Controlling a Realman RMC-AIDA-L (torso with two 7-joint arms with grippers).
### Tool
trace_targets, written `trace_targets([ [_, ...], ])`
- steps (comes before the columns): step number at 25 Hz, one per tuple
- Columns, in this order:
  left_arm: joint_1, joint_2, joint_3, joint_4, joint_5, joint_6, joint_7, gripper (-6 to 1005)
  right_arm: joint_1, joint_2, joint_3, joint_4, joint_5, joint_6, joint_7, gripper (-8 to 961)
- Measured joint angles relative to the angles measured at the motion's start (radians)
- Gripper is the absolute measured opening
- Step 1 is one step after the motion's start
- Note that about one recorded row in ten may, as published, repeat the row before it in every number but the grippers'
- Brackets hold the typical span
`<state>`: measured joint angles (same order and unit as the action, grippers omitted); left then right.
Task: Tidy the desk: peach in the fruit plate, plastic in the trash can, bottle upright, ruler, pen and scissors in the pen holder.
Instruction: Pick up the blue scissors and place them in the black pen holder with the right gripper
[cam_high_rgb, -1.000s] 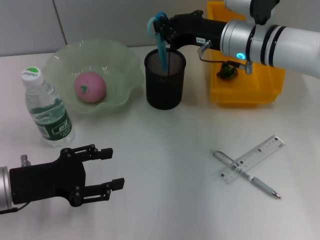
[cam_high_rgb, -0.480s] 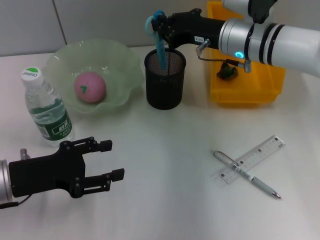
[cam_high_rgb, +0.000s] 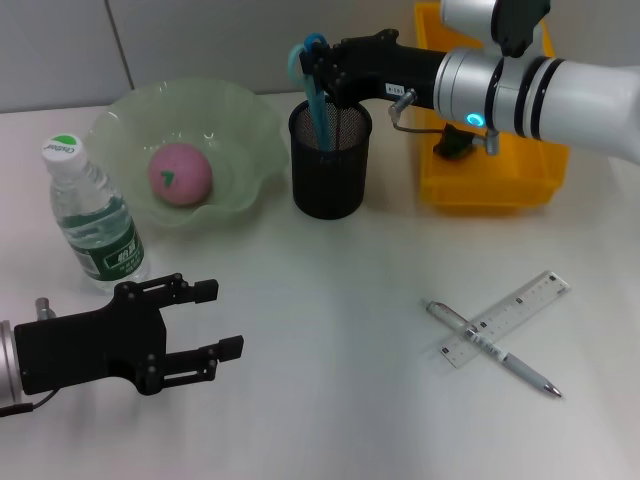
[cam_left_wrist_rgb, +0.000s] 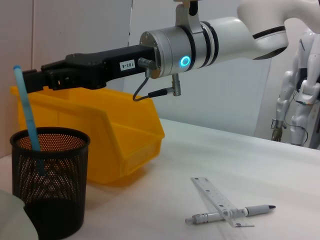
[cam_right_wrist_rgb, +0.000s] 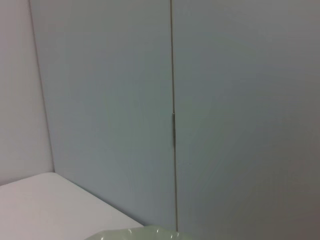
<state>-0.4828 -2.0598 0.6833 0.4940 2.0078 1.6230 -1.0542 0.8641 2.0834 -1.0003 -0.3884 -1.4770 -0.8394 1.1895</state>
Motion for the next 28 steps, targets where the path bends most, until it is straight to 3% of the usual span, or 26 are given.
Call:
trace_targets([
  [28,0.009,-0.004,0.002,-0.006,-0.004,-0.017,0.05,753,-0.042,0.002,-0.017,-0.008,0.001,-0.024,0.002,146],
])
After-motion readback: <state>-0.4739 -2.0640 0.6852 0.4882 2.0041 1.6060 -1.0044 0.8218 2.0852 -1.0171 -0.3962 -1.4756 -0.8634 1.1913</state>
